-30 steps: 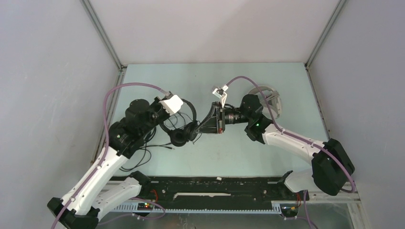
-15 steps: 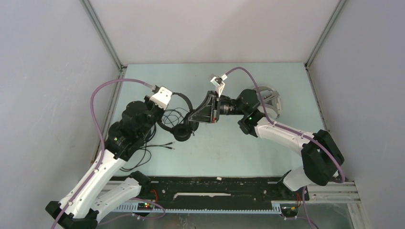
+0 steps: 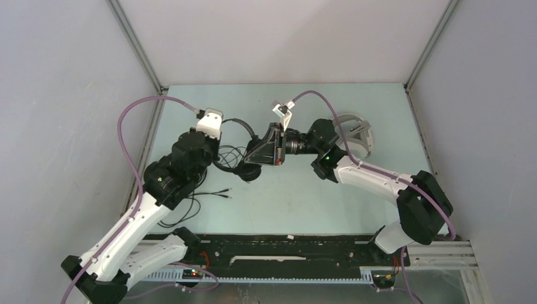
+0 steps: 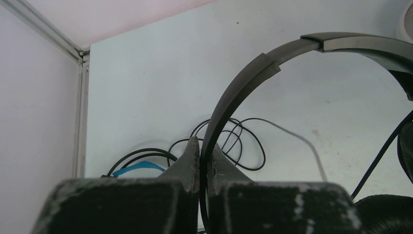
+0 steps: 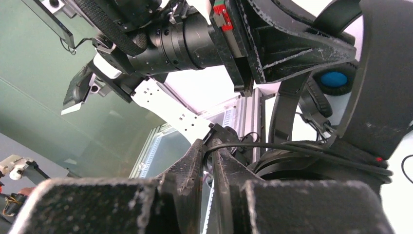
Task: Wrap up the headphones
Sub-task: Wrap the headphones cable around the headphones.
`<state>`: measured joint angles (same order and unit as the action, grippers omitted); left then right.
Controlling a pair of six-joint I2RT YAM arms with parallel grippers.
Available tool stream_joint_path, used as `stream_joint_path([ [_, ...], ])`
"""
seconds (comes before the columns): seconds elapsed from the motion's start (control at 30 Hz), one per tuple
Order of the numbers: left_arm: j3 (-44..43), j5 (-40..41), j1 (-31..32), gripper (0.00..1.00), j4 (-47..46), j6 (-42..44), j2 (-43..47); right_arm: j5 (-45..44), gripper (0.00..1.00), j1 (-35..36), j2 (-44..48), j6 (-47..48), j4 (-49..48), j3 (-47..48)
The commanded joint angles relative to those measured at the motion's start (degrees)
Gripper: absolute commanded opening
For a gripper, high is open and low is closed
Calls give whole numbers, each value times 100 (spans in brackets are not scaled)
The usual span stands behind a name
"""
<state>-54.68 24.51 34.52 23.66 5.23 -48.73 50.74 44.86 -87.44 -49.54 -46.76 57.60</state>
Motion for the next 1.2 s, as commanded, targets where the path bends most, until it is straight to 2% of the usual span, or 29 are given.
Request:
stream_joint_path([
  [0.0, -480, 702, 211, 0, -253, -751, 38, -229, 15, 146, 361, 546, 366, 274],
  [0.17, -635, 757, 322, 0, -164, -1203, -41, -676, 14, 287, 575, 1160, 1040, 269],
  [0.33, -855, 909, 361, 0, -33, -1727, -111, -1515, 15, 492, 985, 2059, 2006, 271],
  [0.6, -1382, 1062, 354, 0, 328, -2548, -119, -2362, 28, 847, 1988, 3187, 3292, 159],
  [0.83, -1713, 1214, 360, 0, 595, -2758, -173, -2804, 51, 1014, 2822, 4129, 2570, -741],
  [1.0, -1962, 669, 358, 0, 631, -3075, -197, -3100, 64, 1065, 2759, 5023, 1598, -1549],
  [1.17, -2213, 198, 362, 0, 664, -3364, -248, -3201, 70, 1064, 2501, 5854, 594, -1937],
])
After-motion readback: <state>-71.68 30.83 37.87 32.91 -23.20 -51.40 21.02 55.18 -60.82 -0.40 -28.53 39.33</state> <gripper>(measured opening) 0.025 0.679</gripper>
